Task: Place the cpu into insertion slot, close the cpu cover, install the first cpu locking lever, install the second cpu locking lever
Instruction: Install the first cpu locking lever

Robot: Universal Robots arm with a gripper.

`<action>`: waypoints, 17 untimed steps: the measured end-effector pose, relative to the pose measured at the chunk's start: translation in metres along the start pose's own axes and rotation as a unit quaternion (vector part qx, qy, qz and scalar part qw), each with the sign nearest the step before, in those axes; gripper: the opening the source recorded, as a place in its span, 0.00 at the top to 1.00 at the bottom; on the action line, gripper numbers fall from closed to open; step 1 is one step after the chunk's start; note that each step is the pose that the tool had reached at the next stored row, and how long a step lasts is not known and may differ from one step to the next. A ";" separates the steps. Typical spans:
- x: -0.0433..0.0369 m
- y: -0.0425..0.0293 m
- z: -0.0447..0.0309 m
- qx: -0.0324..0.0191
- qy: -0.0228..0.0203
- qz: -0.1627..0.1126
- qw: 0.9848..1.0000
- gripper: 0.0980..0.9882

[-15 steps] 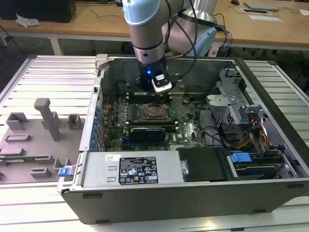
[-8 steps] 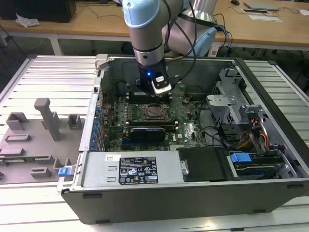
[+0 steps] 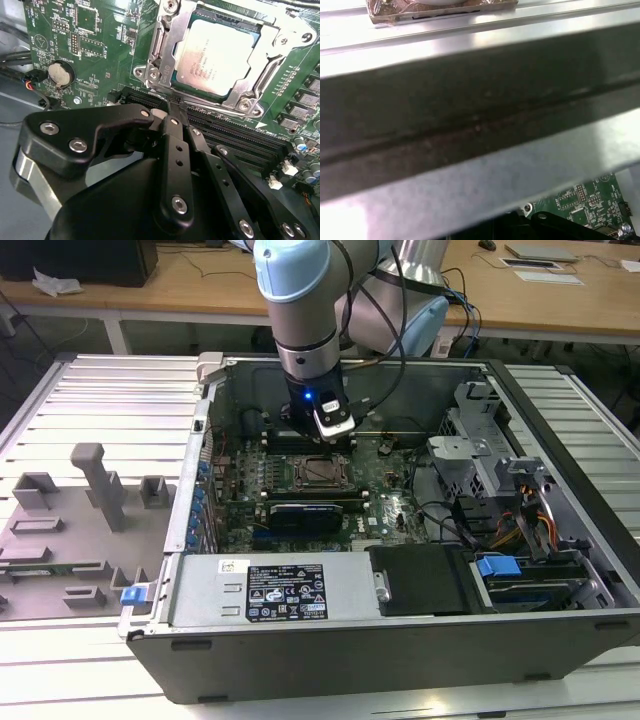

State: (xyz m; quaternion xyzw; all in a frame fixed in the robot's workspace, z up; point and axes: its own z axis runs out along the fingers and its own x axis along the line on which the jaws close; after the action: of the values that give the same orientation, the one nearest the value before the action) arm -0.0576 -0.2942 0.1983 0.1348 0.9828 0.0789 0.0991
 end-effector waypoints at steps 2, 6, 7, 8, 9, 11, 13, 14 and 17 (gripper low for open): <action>0.0000 0.0000 0.0001 0.000 0.000 0.000 1.000 0.99; -0.0001 -0.0001 0.0001 0.000 0.000 0.000 1.000 0.99; -0.0001 -0.0001 0.0001 0.000 0.000 0.000 1.000 0.99; -0.0004 -0.0001 0.0001 0.000 0.000 0.000 1.000 0.99; -0.0008 0.0000 0.0001 0.000 0.000 0.000 1.000 0.99; -0.0018 0.0003 0.0004 0.000 0.000 0.000 1.000 0.99; -0.0028 0.0005 0.0006 0.000 0.000 0.000 1.000 0.99; -0.0031 0.0009 0.0013 -0.001 0.000 0.000 1.000 0.99; -0.0032 0.0007 0.0009 0.001 0.000 0.000 1.000 0.99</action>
State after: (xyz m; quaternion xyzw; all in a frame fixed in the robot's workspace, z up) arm -0.0543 -0.2943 0.1981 0.1348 0.9828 0.0779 0.0993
